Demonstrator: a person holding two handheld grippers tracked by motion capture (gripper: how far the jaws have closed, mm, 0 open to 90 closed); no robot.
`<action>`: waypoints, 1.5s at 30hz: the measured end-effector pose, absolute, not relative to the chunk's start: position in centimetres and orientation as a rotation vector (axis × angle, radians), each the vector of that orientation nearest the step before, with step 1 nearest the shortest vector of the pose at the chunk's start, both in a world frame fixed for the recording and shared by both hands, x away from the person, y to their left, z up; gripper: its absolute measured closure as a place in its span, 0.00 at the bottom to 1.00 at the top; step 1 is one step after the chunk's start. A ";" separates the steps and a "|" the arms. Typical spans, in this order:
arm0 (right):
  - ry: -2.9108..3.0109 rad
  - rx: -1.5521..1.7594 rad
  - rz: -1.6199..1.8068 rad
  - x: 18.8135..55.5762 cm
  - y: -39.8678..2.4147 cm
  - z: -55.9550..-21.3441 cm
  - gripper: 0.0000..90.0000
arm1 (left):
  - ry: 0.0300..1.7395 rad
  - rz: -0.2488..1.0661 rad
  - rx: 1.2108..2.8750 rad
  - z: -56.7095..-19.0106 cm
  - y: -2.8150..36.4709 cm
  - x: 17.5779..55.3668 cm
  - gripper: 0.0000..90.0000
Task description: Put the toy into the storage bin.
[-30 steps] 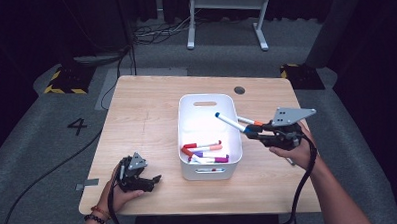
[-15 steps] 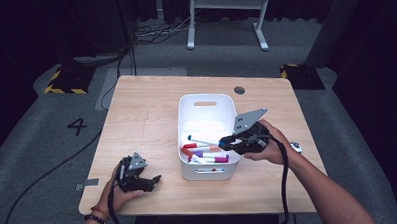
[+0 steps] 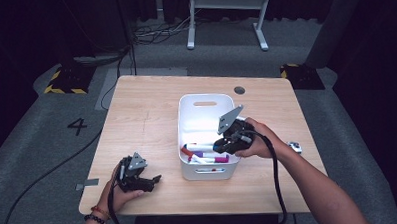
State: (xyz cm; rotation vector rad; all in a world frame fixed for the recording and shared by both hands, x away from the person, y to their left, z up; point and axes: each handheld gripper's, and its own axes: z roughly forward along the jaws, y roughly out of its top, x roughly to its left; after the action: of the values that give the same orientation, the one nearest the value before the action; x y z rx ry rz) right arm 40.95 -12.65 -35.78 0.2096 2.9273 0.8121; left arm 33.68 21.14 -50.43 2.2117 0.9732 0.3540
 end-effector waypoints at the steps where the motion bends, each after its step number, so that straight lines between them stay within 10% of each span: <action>1: 2.941 0.201 0.795 41.0 -12.5 -35.8 0.83 | 0.974 0.354 2.211 -50.4 21.1 33.7 0.17; 34: 2.699 0.272 1.128 39.4 -20.4 -33.3 0.64 | 0.977 0.353 2.210 -50.4 21.1 33.7 0.17; 45: 2.548 0.508 0.955 41.6 -25.7 -37.7 0.61 | 0.983 0.359 2.208 -50.4 21.1 33.6 0.17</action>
State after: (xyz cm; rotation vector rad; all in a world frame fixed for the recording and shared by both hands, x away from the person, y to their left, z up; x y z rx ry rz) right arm 41.62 -25.67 -37.72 0.5083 2.5482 0.9554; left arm 33.62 21.10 -50.43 2.2081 0.9826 0.3588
